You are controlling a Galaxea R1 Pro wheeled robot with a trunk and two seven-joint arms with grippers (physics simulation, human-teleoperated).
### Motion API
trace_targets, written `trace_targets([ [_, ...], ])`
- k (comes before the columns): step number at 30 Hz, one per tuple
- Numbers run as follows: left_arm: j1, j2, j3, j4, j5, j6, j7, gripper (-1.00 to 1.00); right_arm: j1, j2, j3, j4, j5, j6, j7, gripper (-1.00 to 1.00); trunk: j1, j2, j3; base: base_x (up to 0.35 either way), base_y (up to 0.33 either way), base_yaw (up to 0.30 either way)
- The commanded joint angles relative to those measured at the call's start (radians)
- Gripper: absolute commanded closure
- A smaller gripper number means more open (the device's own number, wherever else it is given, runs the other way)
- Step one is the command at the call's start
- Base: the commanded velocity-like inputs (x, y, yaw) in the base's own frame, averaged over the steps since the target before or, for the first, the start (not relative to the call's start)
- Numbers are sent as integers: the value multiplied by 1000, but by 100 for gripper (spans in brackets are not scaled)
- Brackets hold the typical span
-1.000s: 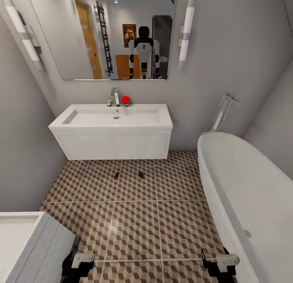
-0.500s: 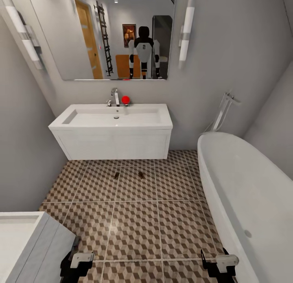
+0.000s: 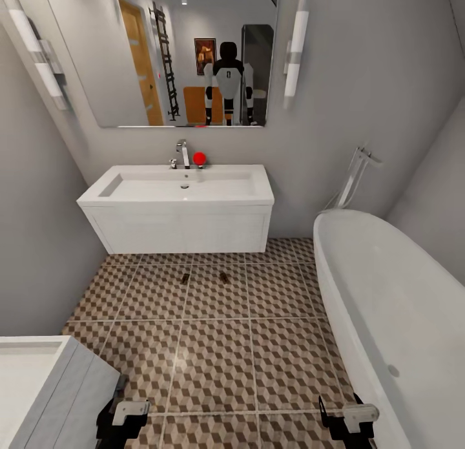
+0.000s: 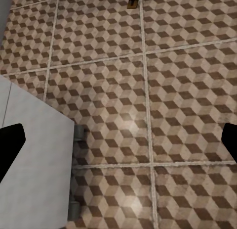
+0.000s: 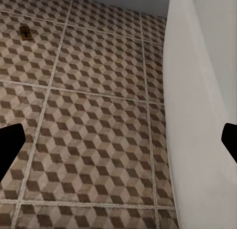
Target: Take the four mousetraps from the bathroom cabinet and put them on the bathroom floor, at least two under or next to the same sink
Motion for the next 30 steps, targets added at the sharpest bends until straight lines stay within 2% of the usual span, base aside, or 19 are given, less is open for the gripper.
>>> trace_targets([
  [1, -1, -1, -9, 3, 3, -4, 4, -100, 0, 0, 9, 0, -6, -2, -3, -100, 1, -2, -2, 0, 0, 0],
  [15, 0, -1, -9, 3, 3, -2, 4, -100, 0, 0, 8, 0, -6, -2, -3, -100, 1, -2, -2, -14, 0, 0],
  [30, 0, -1, -9, 3, 3, -2, 4, -100, 0, 0, 8, -1, -8, -3, -5, -100, 1, -2, -2, -300, 0, 0],
])
